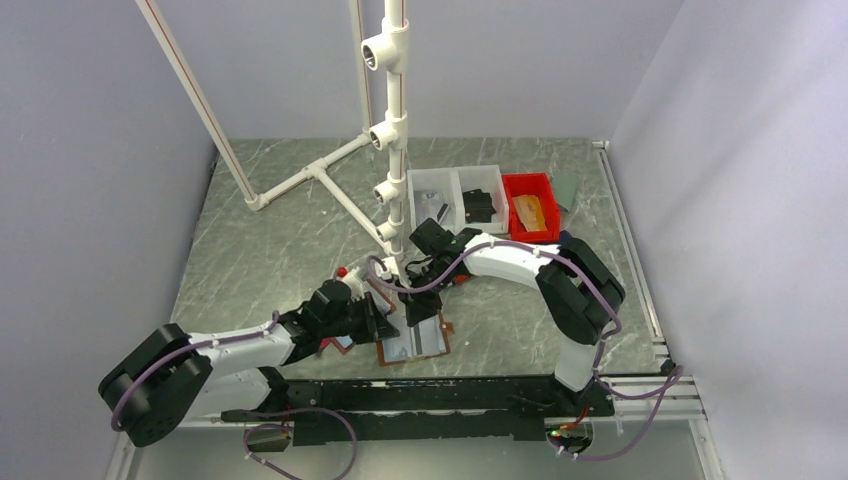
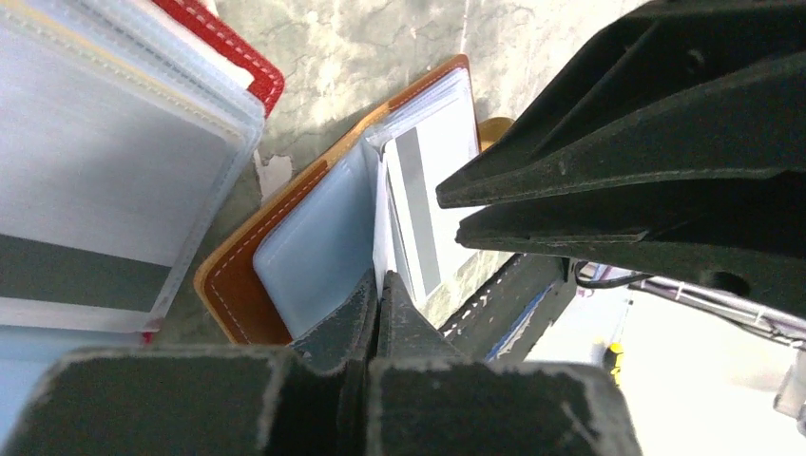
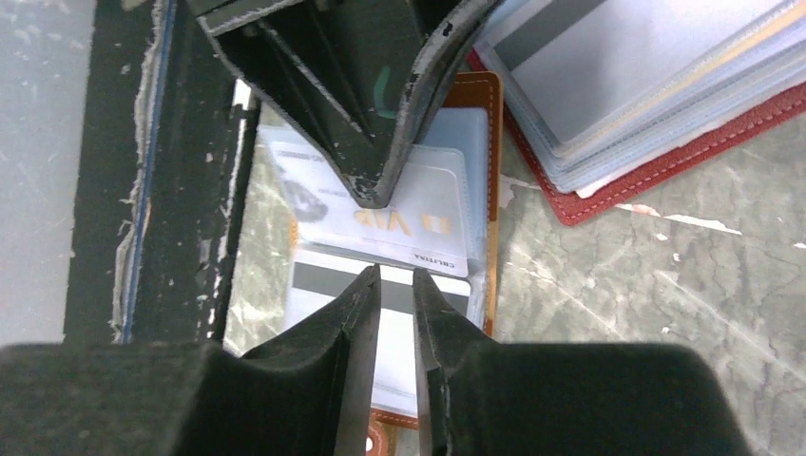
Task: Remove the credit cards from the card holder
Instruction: Remove the credit card from the card holder.
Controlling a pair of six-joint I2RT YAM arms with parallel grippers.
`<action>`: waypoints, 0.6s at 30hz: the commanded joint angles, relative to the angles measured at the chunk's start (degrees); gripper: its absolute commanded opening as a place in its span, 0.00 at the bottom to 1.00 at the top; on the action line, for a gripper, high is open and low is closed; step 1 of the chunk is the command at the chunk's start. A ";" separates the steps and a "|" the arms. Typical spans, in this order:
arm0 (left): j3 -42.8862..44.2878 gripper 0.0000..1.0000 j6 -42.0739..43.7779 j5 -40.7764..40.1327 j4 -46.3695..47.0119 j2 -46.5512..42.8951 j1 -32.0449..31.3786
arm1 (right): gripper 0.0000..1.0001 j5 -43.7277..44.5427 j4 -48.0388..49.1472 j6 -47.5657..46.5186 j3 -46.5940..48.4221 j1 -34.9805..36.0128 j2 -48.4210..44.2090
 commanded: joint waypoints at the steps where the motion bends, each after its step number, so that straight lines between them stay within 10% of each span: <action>1: -1.95 0.00 8.08 0.57 4.85 -5.05 0.30 | 0.24 -6.54 -5.46 -3.84 3.49 -0.47 -3.58; 18: -8.66 0.00 21.55 -2.17 4.95 -36.62 0.19 | 0.31 -17.44 -5.29 2.96 4.90 -5.98 -10.03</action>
